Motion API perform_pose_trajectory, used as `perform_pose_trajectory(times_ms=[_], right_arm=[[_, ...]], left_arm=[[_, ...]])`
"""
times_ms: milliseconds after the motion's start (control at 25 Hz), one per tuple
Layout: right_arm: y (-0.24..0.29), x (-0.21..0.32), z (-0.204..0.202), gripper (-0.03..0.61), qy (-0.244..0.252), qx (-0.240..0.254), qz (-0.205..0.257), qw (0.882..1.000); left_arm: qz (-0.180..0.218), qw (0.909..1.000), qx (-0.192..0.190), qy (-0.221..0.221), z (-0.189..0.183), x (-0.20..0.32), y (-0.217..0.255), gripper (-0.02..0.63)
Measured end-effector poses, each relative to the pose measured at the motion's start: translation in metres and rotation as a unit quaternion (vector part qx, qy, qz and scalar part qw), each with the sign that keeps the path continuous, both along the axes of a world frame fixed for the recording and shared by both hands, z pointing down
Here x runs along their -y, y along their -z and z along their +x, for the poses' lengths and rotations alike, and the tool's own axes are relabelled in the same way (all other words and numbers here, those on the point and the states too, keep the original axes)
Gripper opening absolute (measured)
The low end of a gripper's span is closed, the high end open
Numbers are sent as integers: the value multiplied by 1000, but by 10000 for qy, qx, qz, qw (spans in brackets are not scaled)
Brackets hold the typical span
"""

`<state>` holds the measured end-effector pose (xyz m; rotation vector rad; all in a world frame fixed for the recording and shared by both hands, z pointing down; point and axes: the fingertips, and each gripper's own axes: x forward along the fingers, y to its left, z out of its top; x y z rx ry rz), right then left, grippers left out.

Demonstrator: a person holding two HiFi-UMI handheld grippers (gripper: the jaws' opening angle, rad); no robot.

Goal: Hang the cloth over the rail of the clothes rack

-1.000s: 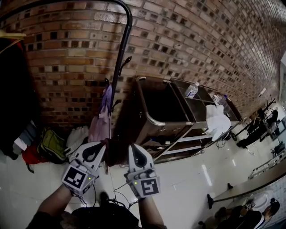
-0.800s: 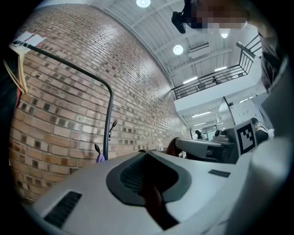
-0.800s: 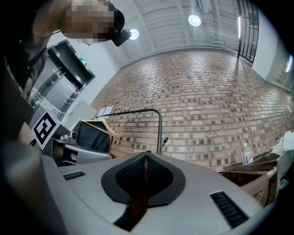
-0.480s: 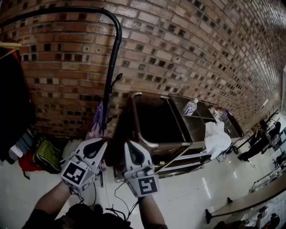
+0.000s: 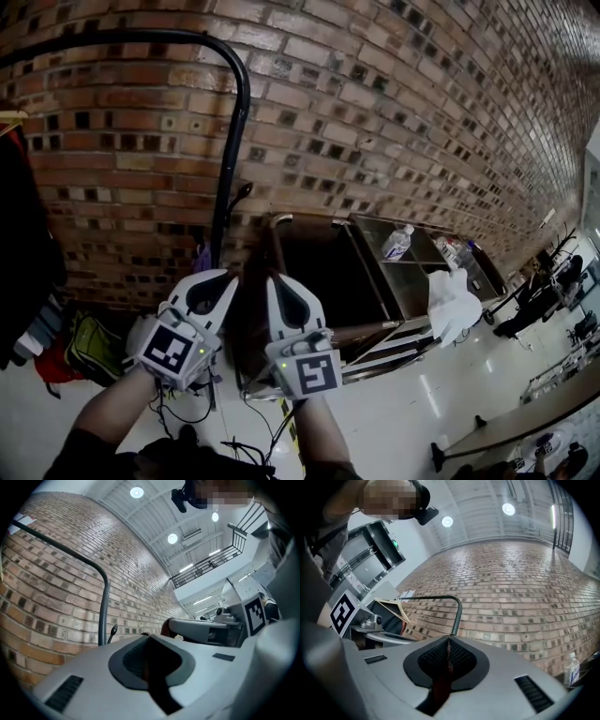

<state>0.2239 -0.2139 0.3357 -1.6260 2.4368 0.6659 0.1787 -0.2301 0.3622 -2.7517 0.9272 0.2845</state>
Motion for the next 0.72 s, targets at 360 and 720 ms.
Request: perform_pose_trajectory(times_ms=[360,720], right_arm=[[17,66,4,20,-460,93,134,9988],[66,118,33,20,-583,141,620,9963]], left_arm=[[198,9988,-114,-437,16,60,26,21],[547,9939,-431,-853,62,99,85,21]])
